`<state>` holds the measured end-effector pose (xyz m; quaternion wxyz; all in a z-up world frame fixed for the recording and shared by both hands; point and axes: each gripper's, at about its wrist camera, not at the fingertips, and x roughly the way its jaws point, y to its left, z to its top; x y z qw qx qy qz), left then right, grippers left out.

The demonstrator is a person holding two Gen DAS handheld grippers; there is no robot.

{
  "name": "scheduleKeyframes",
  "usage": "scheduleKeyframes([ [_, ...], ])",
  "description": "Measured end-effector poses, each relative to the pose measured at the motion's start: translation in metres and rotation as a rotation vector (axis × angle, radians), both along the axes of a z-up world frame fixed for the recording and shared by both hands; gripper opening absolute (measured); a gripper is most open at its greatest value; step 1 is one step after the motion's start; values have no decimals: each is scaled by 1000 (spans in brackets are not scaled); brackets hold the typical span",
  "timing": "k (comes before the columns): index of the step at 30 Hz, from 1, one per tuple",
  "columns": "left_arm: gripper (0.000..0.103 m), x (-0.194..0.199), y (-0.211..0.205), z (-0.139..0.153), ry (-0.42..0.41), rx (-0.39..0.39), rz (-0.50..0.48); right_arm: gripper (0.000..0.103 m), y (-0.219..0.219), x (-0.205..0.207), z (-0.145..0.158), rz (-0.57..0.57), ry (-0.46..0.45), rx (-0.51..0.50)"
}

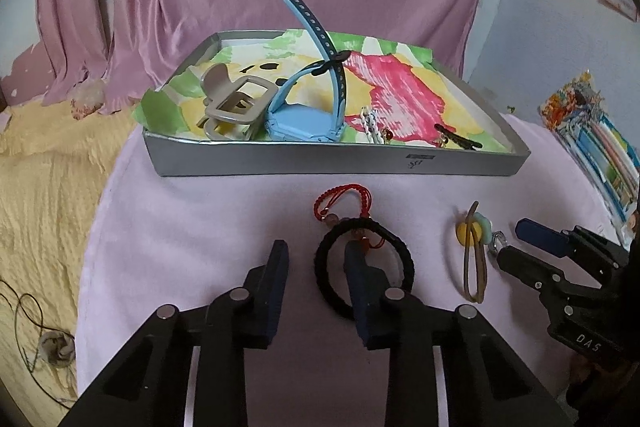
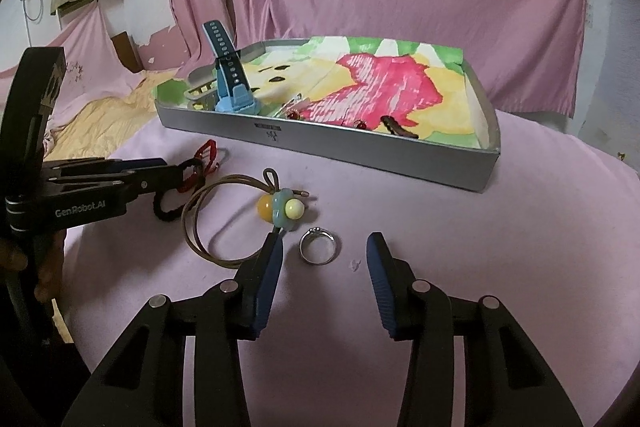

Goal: Organize jewelry
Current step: 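Grasp the black braided bracelet with the left tool while the right tool grasps the silver ring, then carry the black bracelet with the left tool while the right tool carries the ring to the tray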

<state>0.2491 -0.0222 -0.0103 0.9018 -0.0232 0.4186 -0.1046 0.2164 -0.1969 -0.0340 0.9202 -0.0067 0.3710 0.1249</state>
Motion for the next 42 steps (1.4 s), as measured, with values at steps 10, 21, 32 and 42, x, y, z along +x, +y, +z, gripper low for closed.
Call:
scheduleKeyframes([
  [10,11,-4,-11,3,15,44,-40,39,7,3,-1,10,28,-37],
  [21,5,-13,-8,0,13,5,-21,24,9,4,0,5,28,-49],
  [32,5,-27,1,8,-65,-63,1,18,3,2,-1,-1,26,6],
  [42,5,-29,-1,28,-155,-116,4,18,-9,-4,2,-26,-18,78],
])
